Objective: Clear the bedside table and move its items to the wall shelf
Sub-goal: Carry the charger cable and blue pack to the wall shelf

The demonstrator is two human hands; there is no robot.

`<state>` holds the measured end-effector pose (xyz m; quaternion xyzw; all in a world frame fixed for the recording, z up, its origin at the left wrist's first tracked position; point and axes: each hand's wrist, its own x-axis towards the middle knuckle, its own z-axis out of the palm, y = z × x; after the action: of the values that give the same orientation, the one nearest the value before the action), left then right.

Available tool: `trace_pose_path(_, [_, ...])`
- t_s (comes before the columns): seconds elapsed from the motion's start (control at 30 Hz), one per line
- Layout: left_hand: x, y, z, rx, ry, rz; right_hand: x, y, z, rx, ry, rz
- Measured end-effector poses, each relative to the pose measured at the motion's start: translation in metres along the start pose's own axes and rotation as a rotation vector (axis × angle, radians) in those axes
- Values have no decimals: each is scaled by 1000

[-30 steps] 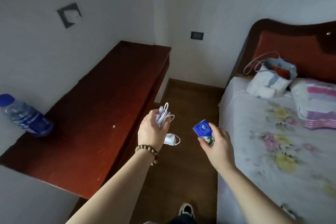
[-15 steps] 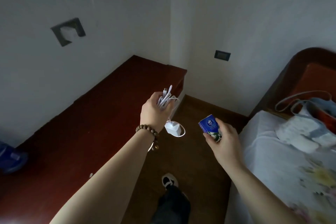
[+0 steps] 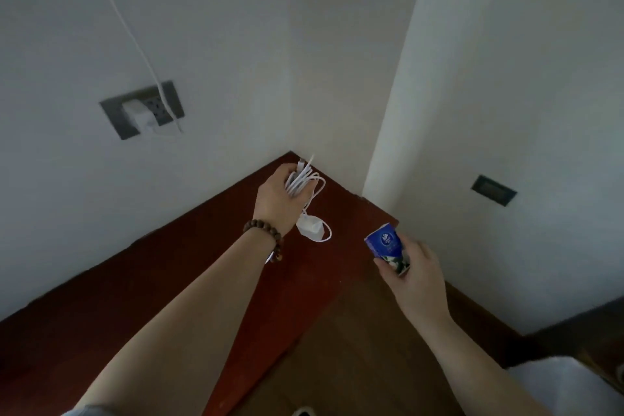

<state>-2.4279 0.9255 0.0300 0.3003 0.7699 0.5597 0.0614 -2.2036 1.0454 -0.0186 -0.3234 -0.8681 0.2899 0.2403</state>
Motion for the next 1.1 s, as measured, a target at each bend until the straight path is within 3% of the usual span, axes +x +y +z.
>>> trace_pose_path(0.23, [73, -34, 5, 196, 1, 9, 96, 2, 45, 27, -131, -47])
trace_pose_path(0.5, [132, -63, 27, 735, -13, 192, 186, 2, 76, 29, -256, -197])
trace_pose_path(0.73, [128, -94, 11, 1012, -66, 228, 227, 8, 97, 43, -370, -272])
trace_pose_path(1.1, [39, -157, -19, 1125, -80, -411, 229, 6, 139, 84, -521, -318])
